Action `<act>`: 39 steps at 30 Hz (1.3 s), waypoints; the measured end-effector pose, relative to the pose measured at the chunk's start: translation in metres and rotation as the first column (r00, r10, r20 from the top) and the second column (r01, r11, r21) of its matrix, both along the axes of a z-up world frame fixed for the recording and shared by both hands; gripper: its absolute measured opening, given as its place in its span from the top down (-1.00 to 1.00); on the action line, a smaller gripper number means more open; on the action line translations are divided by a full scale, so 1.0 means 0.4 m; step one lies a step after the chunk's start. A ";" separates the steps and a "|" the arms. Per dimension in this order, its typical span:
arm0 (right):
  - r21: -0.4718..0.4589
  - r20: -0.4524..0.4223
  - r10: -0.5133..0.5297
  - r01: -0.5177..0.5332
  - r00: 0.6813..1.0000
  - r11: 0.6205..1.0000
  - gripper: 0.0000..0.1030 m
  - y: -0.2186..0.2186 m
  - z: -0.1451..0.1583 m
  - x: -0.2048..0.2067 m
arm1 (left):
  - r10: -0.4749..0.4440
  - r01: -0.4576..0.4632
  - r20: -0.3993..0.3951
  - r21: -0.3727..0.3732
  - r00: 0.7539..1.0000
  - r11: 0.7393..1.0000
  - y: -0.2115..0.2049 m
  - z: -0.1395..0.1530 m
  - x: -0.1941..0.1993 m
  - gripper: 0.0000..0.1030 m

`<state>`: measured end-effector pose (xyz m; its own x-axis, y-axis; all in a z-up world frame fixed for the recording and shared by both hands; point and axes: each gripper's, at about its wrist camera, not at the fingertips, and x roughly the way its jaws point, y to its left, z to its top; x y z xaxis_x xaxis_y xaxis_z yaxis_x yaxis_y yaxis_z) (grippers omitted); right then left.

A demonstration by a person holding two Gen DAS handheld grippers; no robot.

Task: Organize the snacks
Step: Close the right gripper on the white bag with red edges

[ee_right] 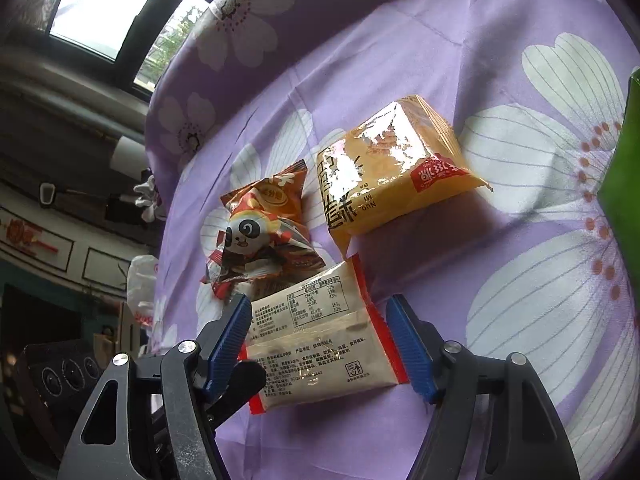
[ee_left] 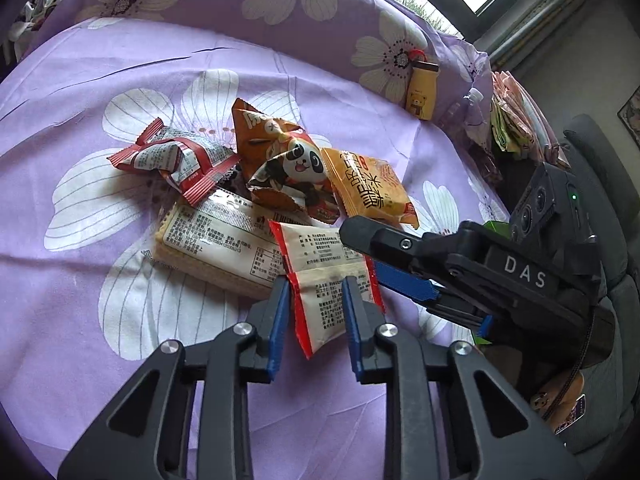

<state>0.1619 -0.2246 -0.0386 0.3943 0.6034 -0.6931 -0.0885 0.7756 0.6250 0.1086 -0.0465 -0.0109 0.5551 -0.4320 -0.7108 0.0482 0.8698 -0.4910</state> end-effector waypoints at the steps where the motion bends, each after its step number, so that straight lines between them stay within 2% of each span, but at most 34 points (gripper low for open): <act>1: 0.000 -0.003 0.006 -0.006 1.000 1.000 -0.33 0.004 0.001 0.000 | 0.002 -0.002 0.001 0.007 1.000 1.000 -0.001 -0.001 0.000 0.55; 5: -0.010 -0.002 0.026 -0.026 1.000 1.000 -0.26 0.016 0.004 -0.004 | 0.001 -0.001 -0.004 0.013 1.000 1.000 0.000 -0.006 0.004 0.57; 7: -0.007 -0.011 0.045 -0.045 0.999 0.999 -0.10 0.024 0.004 -0.007 | 0.003 -0.002 -0.007 0.014 1.000 1.000 0.000 -0.008 0.005 0.57; 11: -0.057 -0.008 0.054 -0.055 0.998 0.997 -0.09 0.036 0.003 -0.008 | 0.004 -0.004 -0.024 0.012 1.000 1.000 0.010 -0.014 0.010 0.49; 17: 0.038 -0.040 0.021 -0.020 0.999 0.999 -0.09 0.006 -0.017 0.007 | 0.045 -0.046 -0.041 -0.021 0.998 0.999 0.055 -0.007 0.009 0.55; 21: 0.046 -0.041 0.019 -0.018 0.999 0.999 -0.09 0.007 -0.018 0.005 | 0.038 -0.040 -0.049 -0.051 0.998 0.998 0.059 -0.008 0.009 0.55; 29: 0.002 -0.020 0.039 -0.039 0.999 0.999 -0.09 0.026 -0.006 -0.004 | -0.002 0.001 -0.049 -0.016 0.999 1.000 0.028 -0.011 0.008 0.55; 33: -0.011 -0.013 0.041 -0.041 0.999 0.999 -0.01 0.029 0.002 -0.008 | -0.003 0.002 -0.044 -0.027 0.999 1.000 0.030 -0.006 0.007 0.55; 39: -0.016 0.020 0.042 -0.042 0.999 0.999 -0.01 0.029 0.031 -0.024 | -0.009 0.009 -0.018 -0.018 1.000 1.000 0.026 0.014 -0.002 0.53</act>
